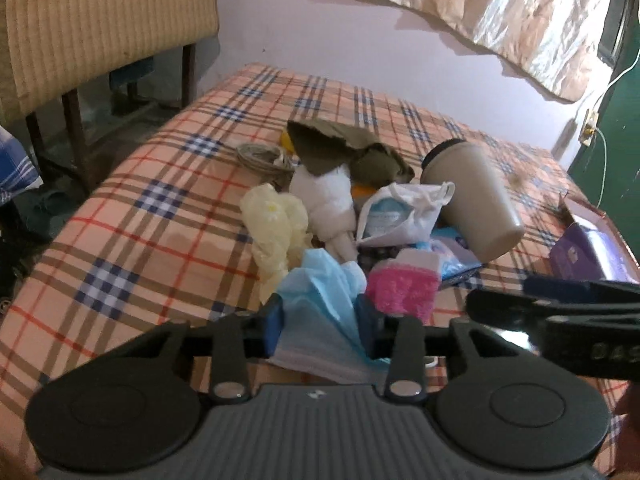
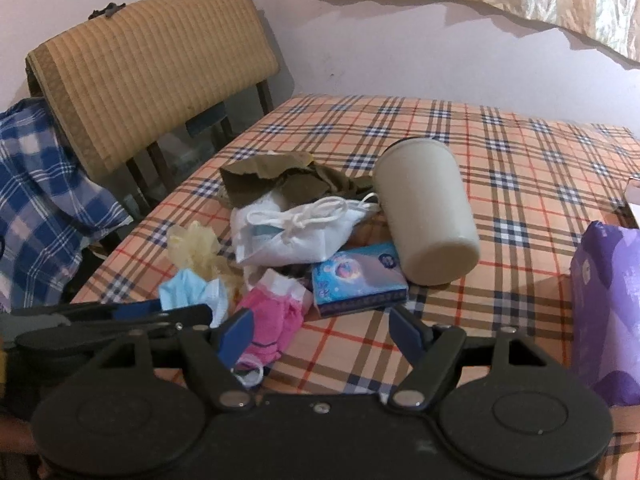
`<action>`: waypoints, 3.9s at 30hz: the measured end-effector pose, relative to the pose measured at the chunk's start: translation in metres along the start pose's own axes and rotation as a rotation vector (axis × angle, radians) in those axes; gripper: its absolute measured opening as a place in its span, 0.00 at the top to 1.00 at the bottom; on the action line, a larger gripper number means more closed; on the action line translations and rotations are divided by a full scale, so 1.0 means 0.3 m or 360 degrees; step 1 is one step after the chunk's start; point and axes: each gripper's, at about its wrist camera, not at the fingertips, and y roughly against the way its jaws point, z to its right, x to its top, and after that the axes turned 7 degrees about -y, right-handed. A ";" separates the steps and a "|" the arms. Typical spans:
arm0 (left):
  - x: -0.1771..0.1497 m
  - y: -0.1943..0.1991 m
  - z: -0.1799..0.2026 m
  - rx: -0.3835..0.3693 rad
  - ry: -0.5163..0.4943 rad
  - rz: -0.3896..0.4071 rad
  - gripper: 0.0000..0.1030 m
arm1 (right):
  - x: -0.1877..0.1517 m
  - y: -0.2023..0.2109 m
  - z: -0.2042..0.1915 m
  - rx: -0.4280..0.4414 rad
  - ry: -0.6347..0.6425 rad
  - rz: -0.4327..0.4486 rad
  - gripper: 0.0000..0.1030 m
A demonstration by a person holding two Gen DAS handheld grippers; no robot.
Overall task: Organize soft objects
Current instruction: 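Grasp a blue mask with the left gripper while the right gripper grasps the pink glove, then carry the blue mask and pink glove in both grippers toward the white tray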
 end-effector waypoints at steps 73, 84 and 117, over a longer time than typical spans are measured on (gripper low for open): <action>0.349 0.071 0.278 -0.0011 -0.0256 0.0217 0.63 | 0.278 0.242 0.164 -0.0207 0.0011 0.0250 0.81; 0.358 0.050 0.376 -0.0061 -0.0311 0.0216 0.63 | 0.282 0.289 0.254 -0.0257 -0.0037 0.0274 0.81; 0.346 -0.026 0.700 -0.0260 -0.0503 0.0180 0.63 | 0.258 0.408 0.551 -0.0388 -0.0216 0.0330 0.81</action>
